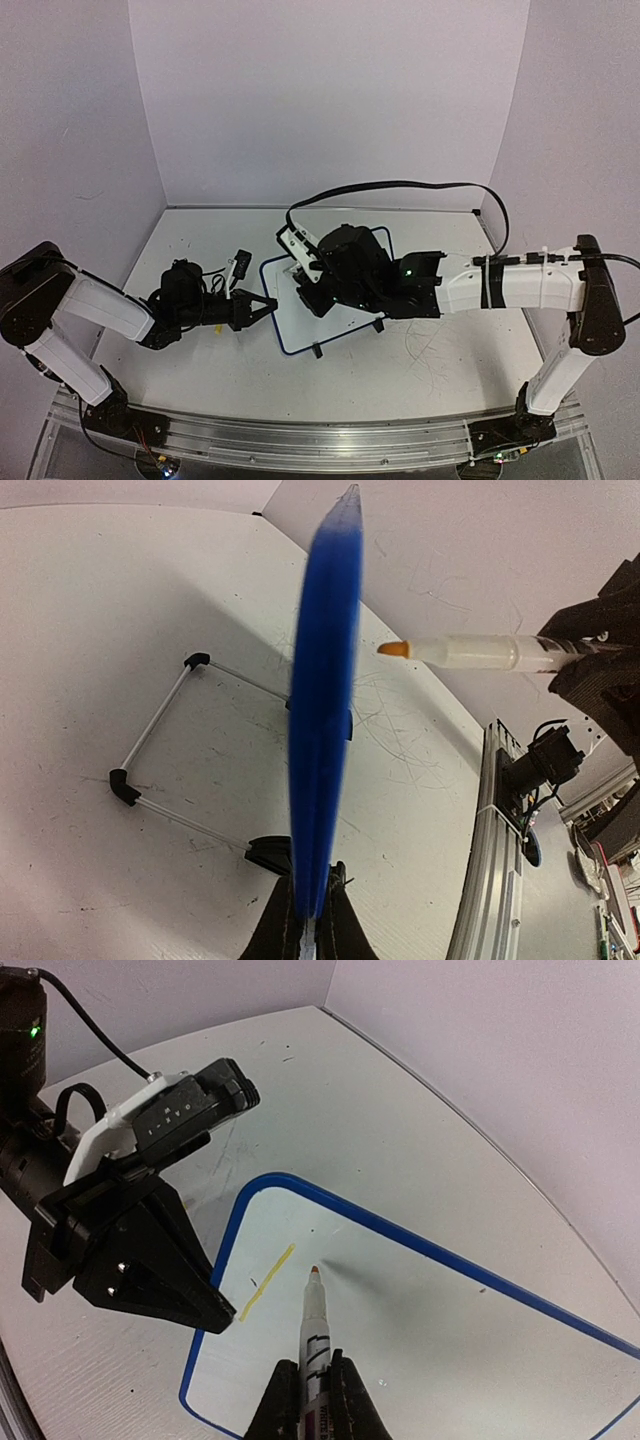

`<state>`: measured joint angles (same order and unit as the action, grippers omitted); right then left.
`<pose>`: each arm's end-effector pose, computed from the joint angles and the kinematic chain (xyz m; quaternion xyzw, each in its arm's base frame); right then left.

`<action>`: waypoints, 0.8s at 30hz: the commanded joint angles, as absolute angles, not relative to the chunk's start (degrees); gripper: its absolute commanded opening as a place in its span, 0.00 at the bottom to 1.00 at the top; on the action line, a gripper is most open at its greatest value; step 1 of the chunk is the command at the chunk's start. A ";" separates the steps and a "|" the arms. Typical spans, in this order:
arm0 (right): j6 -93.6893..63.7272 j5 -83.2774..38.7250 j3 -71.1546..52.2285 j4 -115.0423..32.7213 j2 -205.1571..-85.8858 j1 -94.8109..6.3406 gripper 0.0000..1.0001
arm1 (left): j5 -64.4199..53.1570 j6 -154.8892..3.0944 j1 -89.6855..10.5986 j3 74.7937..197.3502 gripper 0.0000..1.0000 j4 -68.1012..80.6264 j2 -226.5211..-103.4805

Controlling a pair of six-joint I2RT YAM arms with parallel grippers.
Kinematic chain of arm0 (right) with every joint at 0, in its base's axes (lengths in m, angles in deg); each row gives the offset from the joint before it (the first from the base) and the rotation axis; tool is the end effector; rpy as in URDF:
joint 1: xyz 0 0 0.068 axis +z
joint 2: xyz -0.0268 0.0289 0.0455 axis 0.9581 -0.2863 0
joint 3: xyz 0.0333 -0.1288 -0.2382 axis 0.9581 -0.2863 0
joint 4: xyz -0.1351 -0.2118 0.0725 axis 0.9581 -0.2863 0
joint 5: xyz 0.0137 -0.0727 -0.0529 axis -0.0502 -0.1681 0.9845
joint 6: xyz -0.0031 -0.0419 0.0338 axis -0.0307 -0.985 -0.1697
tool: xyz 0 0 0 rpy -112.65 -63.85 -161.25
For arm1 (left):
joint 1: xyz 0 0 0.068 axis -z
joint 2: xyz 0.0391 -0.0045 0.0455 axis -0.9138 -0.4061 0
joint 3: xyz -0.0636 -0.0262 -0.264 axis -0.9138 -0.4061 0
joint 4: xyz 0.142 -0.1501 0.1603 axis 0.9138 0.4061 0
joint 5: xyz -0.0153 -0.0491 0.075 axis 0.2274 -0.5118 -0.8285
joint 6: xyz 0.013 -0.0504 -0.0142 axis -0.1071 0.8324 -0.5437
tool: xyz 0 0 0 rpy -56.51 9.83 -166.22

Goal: Write a sentence on the whiteboard

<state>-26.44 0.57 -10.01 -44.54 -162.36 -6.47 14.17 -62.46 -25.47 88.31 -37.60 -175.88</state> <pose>0.1664 0.3663 0.2864 -0.4372 0.7256 0.1720 0.5028 0.1963 -0.1901 0.1602 0.2494 0.7475 -0.4793 0.3865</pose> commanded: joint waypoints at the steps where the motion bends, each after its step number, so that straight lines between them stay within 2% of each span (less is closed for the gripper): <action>1: -25.85 1.90 -8.97 -44.17 -163.35 -6.48 0.00 | 13.09 -63.66 -24.88 90.01 0.00 -35.35 -174.94; 24: -25.20 2.31 -8.25 -45.60 -165.38 -6.47 0.00 | 13.40 -63.99 -24.82 90.54 0.00 -35.11 -175.17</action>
<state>-26.23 1.99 -9.99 -45.20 -163.97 -6.47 13.97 -62.58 -25.42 88.64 -37.04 -175.81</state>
